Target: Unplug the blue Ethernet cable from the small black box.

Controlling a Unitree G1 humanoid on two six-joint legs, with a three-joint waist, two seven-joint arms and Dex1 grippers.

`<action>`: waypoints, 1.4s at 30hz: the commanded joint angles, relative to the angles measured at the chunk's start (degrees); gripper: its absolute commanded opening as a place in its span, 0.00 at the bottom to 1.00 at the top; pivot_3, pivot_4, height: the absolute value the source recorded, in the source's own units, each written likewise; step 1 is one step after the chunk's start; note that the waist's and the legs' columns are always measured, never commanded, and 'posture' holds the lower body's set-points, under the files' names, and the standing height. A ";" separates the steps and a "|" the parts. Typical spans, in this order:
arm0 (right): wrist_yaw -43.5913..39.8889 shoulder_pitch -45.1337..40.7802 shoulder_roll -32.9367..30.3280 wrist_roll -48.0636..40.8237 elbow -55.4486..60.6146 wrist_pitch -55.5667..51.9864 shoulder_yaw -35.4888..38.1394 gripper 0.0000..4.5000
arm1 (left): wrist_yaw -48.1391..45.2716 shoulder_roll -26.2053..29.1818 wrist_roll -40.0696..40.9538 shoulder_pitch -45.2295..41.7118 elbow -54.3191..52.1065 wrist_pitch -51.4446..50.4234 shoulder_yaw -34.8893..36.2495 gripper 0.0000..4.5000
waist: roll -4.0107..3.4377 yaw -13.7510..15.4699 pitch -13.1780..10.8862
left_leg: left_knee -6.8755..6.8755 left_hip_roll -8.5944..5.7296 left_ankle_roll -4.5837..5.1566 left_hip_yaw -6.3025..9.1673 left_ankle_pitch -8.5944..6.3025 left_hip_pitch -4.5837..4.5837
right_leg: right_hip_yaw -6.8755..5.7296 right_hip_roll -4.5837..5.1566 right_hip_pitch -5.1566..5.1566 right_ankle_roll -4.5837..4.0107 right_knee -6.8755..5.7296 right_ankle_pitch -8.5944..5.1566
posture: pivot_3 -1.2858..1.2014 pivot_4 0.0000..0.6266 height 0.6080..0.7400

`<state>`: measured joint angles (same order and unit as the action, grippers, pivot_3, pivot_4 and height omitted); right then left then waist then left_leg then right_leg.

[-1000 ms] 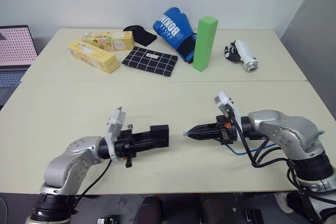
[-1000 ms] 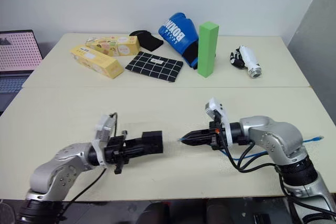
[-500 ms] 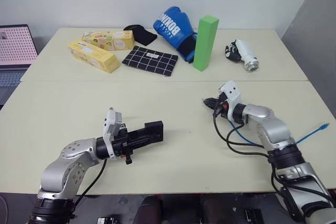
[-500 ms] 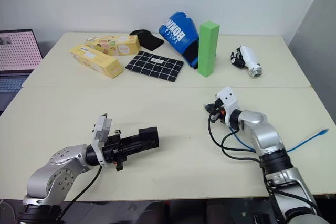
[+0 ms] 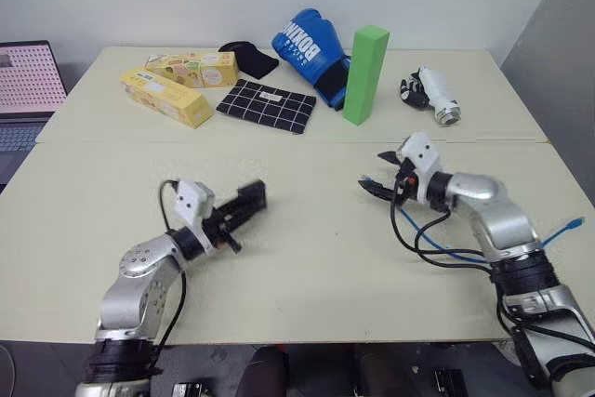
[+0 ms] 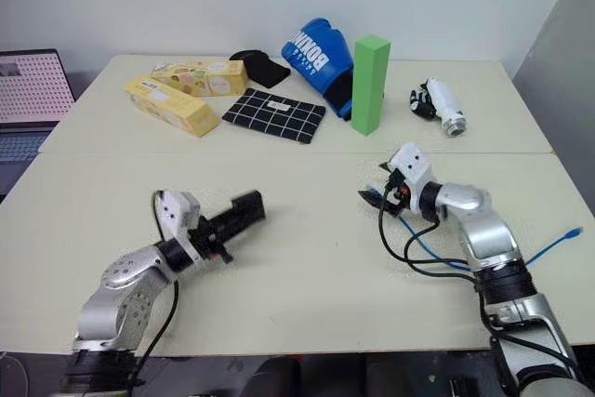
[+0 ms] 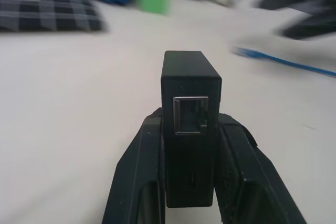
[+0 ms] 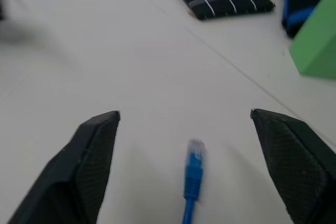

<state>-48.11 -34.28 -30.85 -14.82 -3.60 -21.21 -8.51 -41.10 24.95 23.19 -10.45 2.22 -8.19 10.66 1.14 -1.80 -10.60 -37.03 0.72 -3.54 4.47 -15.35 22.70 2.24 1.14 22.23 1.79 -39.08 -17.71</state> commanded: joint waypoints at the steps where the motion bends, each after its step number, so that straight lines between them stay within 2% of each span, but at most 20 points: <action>1: -3.55 -1.42 1.18 -4.85 10.36 -5.15 -1.08 0.95 | 7.33 -1.18 -5.57 -2.81 7.14 13.64 4.60 0.18 | 0.00 -0.12 0.00 | 0.01 0.00 0.00 0.00 0.00 -0.01 | 0.00 0.02 0.01 0.00 -0.01 0.00 | 0.52 0.24 1.00; 5: -2.51 -3.74 4.07 -4.35 14.89 -9.55 -4.83 0.95 | 13.51 -1.42 -9.95 -5.44 17.31 25.02 7.02 0.18 | 0.00 -0.12 0.00 | 0.01 -0.01 0.00 0.02 0.00 -0.03 | -0.03 0.00 0.03 -0.01 -0.04 0.00 | 0.52 0.24 1.00; 10: -1.31 -5.72 6.23 -3.12 15.60 -12.16 -7.47 0.95 | 16.55 -2.31 -9.64 -7.34 25.42 28.51 8.18 0.18 | 0.02 0.31 0.02 | -0.05 -0.03 -0.01 0.09 0.00 0.03 | -0.10 0.04 0.02 0.01 -0.06 0.01 | 0.52 0.24 1.00; 17: -1.61 -5.77 6.32 -1.76 15.53 -12.34 -8.33 0.95 | 16.77 -3.47 -8.29 -7.16 29.96 28.17 8.03 0.18 | 0.05 0.23 0.03 | -0.12 -0.11 -0.01 0.09 0.00 0.10 | -0.12 0.08 0.03 0.09 -0.03 0.06 | 0.52 0.24 1.00; 18: -1.60 -5.69 6.31 -1.70 15.64 -12.43 -8.36 0.95 | 16.58 -3.51 -8.15 -6.91 30.12 28.11 8.07 0.33 | 0.05 0.15 0.03 | -0.12 -0.11 -0.01 0.09 0.00 0.09 | -0.12 0.06 0.03 0.09 -0.04 0.06 | 0.52 0.24 1.00; 19: -1.58 -5.61 6.29 -1.66 15.74 -12.52 -8.38 0.95 | 16.50 -3.59 -7.95 -6.71 30.14 27.90 8.17 0.35 | 0.05 0.13 0.04 | -0.11 -0.10 -0.01 0.09 0.00 0.09 | -0.12 0.06 0.03 0.09 -0.05 0.06 | 0.52 0.24 1.00; 22: -1.58 -5.33 6.20 -1.60 16.16 -12.91 -8.32 0.95 | 15.81 -3.65 -7.48 -5.58 29.01 27.31 7.99 0.49 | 0.04 0.09 0.04 | -0.11 -0.09 -0.01 0.09 0.01 0.06 | -0.12 0.06 0.03 0.09 -0.08 0.06 | 0.52 0.24 1.00; 23: -1.56 -5.19 6.18 -1.56 16.35 -12.99 -8.33 0.95 | 15.79 -3.67 -7.24 -5.05 28.42 26.84 8.00 0.57 | 0.04 0.09 0.04 | -0.11 -0.09 -0.01 0.08 0.01 0.06 | -0.11 0.06 0.03 0.08 -0.08 0.06 | 0.52 0.24 1.00; 26: -1.42 -4.95 6.21 -1.62 16.71 -13.30 -8.26 0.95 | 16.33 -3.71 -6.58 -3.09 25.79 24.71 8.17 0.67 | 0.03 0.03 0.05 | -0.11 -0.08 -0.01 0.07 0.00 0.05 | -0.09 0.06 0.03 0.09 -0.08 0.06 | 0.52 0.24 1.00; 30: -1.19 -4.61 6.36 -1.66 17.11 -13.60 -8.17 0.95 | 17.14 -3.11 -6.28 0.81 19.13 19.85 7.83 0.87 | 0.02 -0.18 0.05 | -0.08 -0.05 0.00 0.03 0.00 0.01 | -0.02 0.07 0.03 0.09 -0.08 0.06 | 0.52 0.24 1.00; 37: 2.05 -0.89 6.21 -2.63 17.97 -15.87 -5.22 0.95 | 16.95 0.91 -2.45 9.54 -1.84 3.78 8.74 0.87 | 0.07 -0.07 0.08 | -0.05 0.03 0.00 0.07 0.00 0.02 | -0.02 0.12 0.03 0.08 -0.08 0.06 | 0.52 0.24 1.00; 40: 2.07 1.56 4.26 -3.38 18.84 -17.01 -3.24 0.95 | 14.93 5.02 -1.48 13.32 -9.15 -3.31 8.68 0.87 | 0.09 0.06 0.09 | -0.08 0.03 0.00 0.14 0.00 0.04 | -0.04 0.11 0.02 0.08 -0.11 0.05 | 0.52 0.24 1.00; 42: 0.88 2.99 0.79 -3.95 19.06 -17.57 -0.38 0.95 | 10.12 10.07 2.90 16.94 -15.07 -9.92 10.24 0.87 | 0.08 0.11 0.08 | -0.07 -0.07 0.00 0.12 0.00 0.02 | -0.07 0.06 0.00 0.08 -0.15 0.05 | 0.52 0.24 1.00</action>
<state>-46.31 -31.66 -27.65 -17.29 12.99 -38.48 -12.96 -27.33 32.12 22.18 4.68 -6.50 -12.94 18.53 1.22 -1.68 -10.52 -37.11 0.69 -3.55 4.59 -15.34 22.73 2.19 1.20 22.23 1.86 -39.20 -17.65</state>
